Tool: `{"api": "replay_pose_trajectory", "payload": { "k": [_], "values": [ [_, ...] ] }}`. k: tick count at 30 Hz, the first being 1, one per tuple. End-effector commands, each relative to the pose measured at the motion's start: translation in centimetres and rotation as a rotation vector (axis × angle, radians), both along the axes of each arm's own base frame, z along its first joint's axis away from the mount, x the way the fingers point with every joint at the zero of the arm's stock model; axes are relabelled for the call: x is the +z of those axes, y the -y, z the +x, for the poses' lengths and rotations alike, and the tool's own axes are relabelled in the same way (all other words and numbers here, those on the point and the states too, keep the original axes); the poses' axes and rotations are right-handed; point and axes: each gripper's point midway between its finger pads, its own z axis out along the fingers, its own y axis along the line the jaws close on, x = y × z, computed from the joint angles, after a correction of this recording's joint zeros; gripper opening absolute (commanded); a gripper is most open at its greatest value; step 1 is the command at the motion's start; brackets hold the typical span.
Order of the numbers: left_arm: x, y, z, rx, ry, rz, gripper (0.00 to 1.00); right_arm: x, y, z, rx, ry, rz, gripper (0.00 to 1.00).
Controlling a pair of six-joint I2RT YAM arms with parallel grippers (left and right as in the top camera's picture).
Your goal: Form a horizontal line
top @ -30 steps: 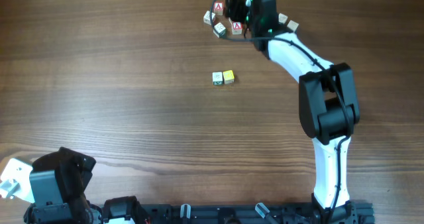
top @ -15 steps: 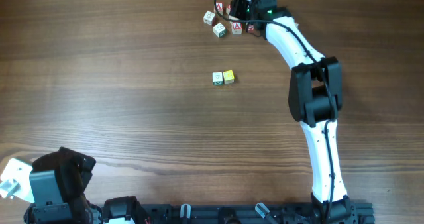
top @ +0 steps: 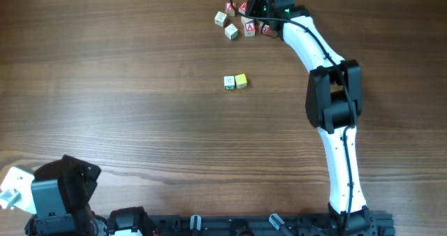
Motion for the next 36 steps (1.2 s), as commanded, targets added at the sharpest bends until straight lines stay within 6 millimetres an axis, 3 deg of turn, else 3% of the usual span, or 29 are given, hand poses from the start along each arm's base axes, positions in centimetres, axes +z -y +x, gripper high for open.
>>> {"api": "replay_pose_trajectory", "payload": {
  "k": [1, 4, 8, 12, 14, 18, 24, 27, 33, 36],
  "values": [
    [0.0, -0.1, -0.2, 0.021, 0.012, -0.001, 1.00, 0.7, 1.3, 0.3, -0.012, 0.017, -0.036, 0.62],
    [0.0, -0.1, -0.2, 0.021, 0.012, -0.001, 1.00, 2.1, 1.3, 0.5, 0.004, 0.045, -0.048, 0.64],
    [0.0, -0.1, -0.2, 0.021, 0.012, -0.001, 1.00, 1.9, 1.2, 0.3, 0.007, 0.035, -0.049, 0.64],
    [0.0, -0.1, -0.2, 0.021, 0.012, -0.001, 1.00, 4.2, 0.9, 0.4, 0.017, 0.072, -0.032, 0.64],
    [0.0, -0.1, -0.2, 0.021, 0.012, -0.001, 1.00, 4.5, 1.2, 0.4, 0.013, 0.078, -0.055, 0.65],
    [0.0, -0.1, -0.2, 0.021, 0.012, -0.001, 1.00, 2.8, 2.9, -0.3, -0.024, 0.029, -0.147, 0.65],
    [0.0, -0.1, -0.2, 0.021, 0.012, -0.001, 1.00, 1.4, 2.5, -0.4, 0.011, 0.018, -0.166, 0.61],
    [0.0, -0.1, -0.2, 0.021, 0.012, -0.001, 1.00, 0.9, 1.5, -0.2, 0.079, 0.038, -0.152, 0.61],
    [0.0, -0.1, -0.2, 0.021, 0.012, -0.001, 1.00, -2.8, 1.5, -0.9, 0.143, -0.012, -0.207, 0.61],
    [0.0, -0.1, -0.2, 0.021, 0.012, -0.001, 1.00, -3.3, 1.4, -1.0, 0.159, -0.016, -0.222, 0.59]
  ]
}}
